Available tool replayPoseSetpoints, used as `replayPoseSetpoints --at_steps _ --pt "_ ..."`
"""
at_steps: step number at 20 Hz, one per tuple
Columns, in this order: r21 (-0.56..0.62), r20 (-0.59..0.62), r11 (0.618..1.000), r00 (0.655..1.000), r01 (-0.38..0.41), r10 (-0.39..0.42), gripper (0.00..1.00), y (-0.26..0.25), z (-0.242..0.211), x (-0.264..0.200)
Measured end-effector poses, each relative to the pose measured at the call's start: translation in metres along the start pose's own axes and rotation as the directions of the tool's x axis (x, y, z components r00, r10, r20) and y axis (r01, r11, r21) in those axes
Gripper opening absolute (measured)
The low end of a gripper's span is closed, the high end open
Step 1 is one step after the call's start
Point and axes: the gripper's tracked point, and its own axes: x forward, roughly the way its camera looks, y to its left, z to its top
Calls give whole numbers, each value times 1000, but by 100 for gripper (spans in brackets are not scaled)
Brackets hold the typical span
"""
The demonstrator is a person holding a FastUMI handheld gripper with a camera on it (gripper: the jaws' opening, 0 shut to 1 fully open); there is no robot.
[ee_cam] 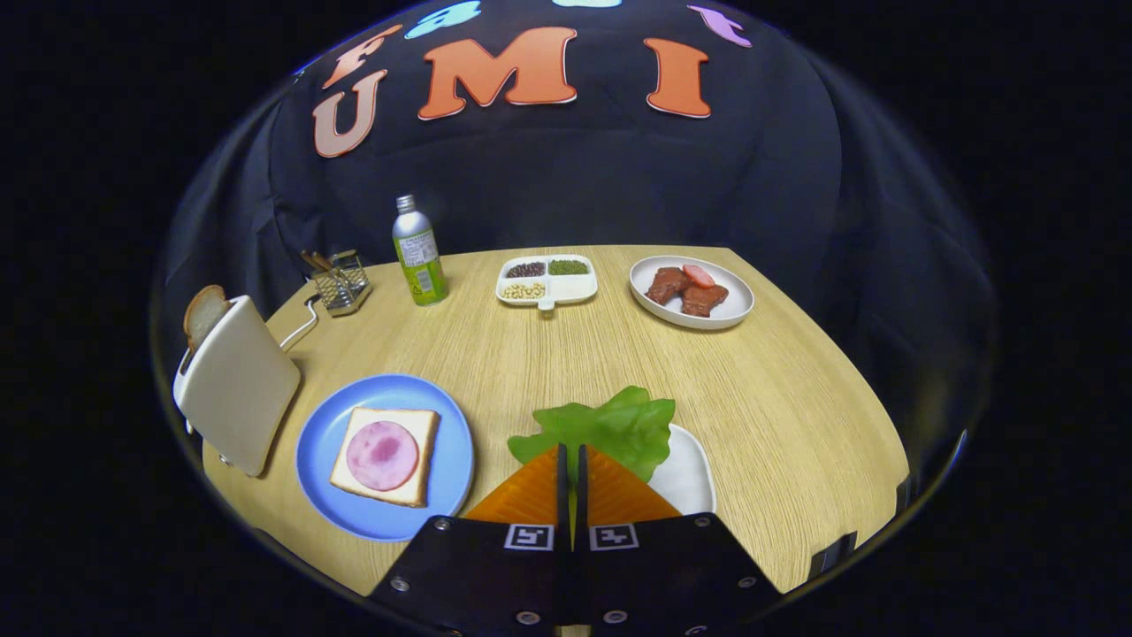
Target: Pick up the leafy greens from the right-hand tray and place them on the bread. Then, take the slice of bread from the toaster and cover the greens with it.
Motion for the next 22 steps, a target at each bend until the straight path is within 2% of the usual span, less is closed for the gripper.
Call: replayPoseSetpoints --at_steps 10,17,22 --pt "-38 38 995 995 -91 92 0 89 25 -24" --pt "-82 -1 984 987 -161 161 1 159 10 -18" --pt "-76 -37 984 986 -163 161 1 176 -8 -4"
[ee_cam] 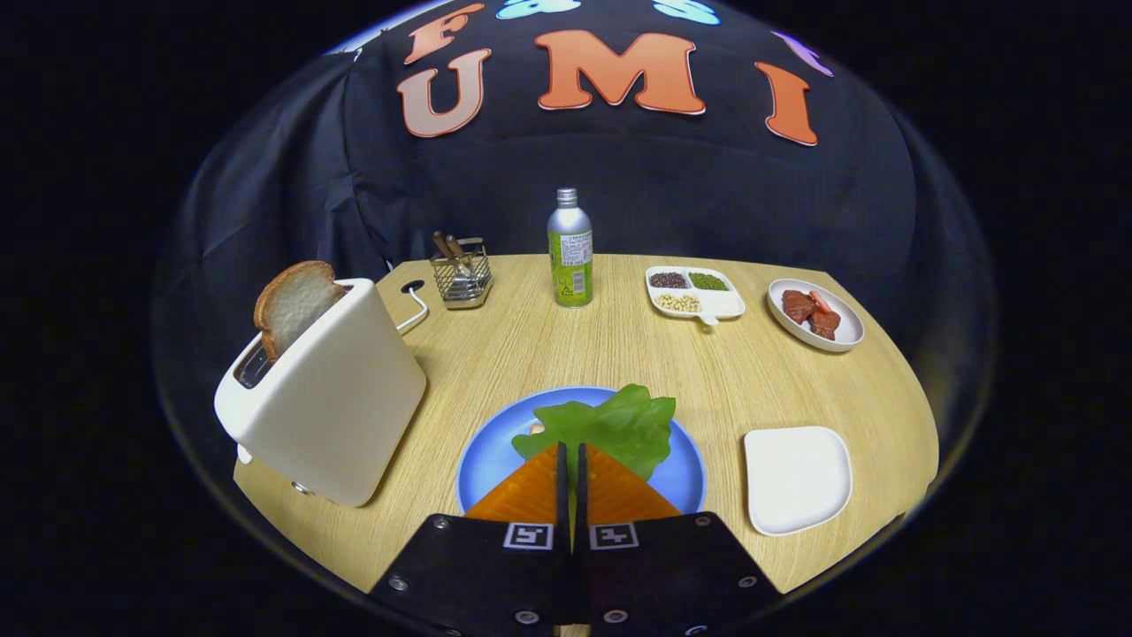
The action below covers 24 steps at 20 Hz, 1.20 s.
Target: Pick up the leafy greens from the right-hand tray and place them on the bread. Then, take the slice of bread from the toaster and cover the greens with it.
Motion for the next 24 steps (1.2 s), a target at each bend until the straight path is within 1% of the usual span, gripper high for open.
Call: replayPoseSetpoints --at_steps 6,10,11,12,13,16,18,19,22,24 --pt "40 -45 999 999 33 -31 3 -7 -17 17" --pt "63 -55 992 993 110 -107 5 -24 -23 18" --pt "69 -61 991 992 114 -110 12 -24 -24 18" --pt "67 -69 991 991 119 -114 15 -24 -27 18" --pt "55 -74 990 990 126 -122 21 -25 -29 16" --pt "43 -69 990 989 132 -129 30 -22 -27 10" --pt "35 -58 990 989 134 -132 43 -17 -21 2" --pt "21 -52 990 989 136 -135 55 -14 -15 -2" --pt "-13 -9 988 988 153 -153 70 -6 6 -13" --pt "-13 19 991 991 133 -132 82 8 22 -20"
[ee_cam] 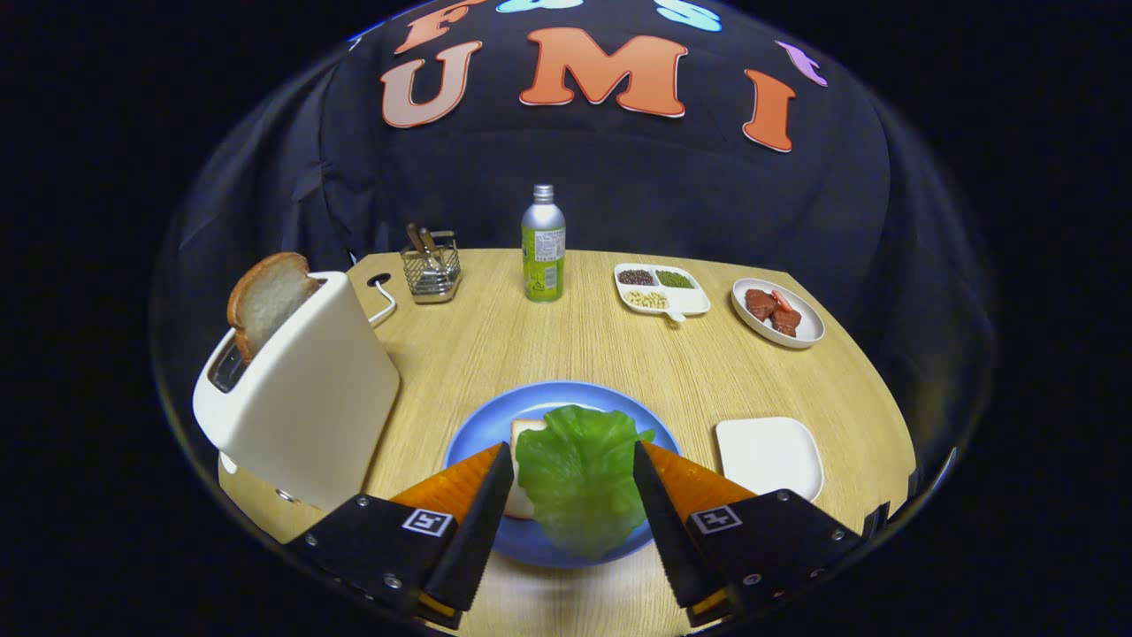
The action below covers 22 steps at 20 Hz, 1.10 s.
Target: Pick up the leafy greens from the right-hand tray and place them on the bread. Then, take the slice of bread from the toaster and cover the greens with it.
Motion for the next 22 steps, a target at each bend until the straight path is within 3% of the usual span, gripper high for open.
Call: replayPoseSetpoints --at_steps 2,4,14,22 --pt "-15 24 1000 1000 -9 9 95 10 18 -6" --pt "-26 44 1000 999 -12 14 98 21 35 -14" --pt "-20 141 993 983 -117 119 98 110 113 -46" --pt "-54 113 980 974 -190 195 98 178 116 -40"
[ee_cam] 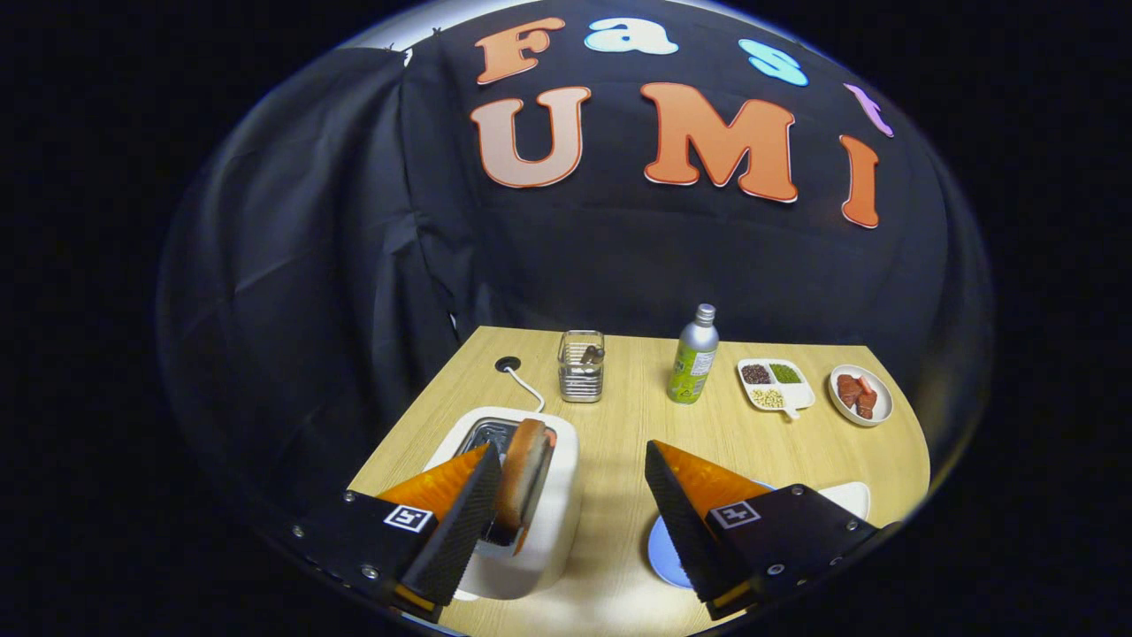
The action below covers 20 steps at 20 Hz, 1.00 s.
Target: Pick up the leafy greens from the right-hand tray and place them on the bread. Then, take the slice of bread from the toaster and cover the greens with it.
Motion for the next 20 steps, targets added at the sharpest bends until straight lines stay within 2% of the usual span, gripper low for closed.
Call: replayPoseSetpoints --at_steps 6,8,13,15,17,20 --pt "-34 -54 999 998 -21 19 94 28 -16 18" --pt "-46 -75 998 997 -33 30 85 35 -22 23" --pt "-63 -125 997 991 -52 43 35 48 -39 29" --pt "-56 -111 998 993 -37 30 14 44 -35 25" --pt "-39 -104 999 994 -31 27 8 39 -33 25" --pt "-13 -79 999 996 -38 37 6 35 -24 17"
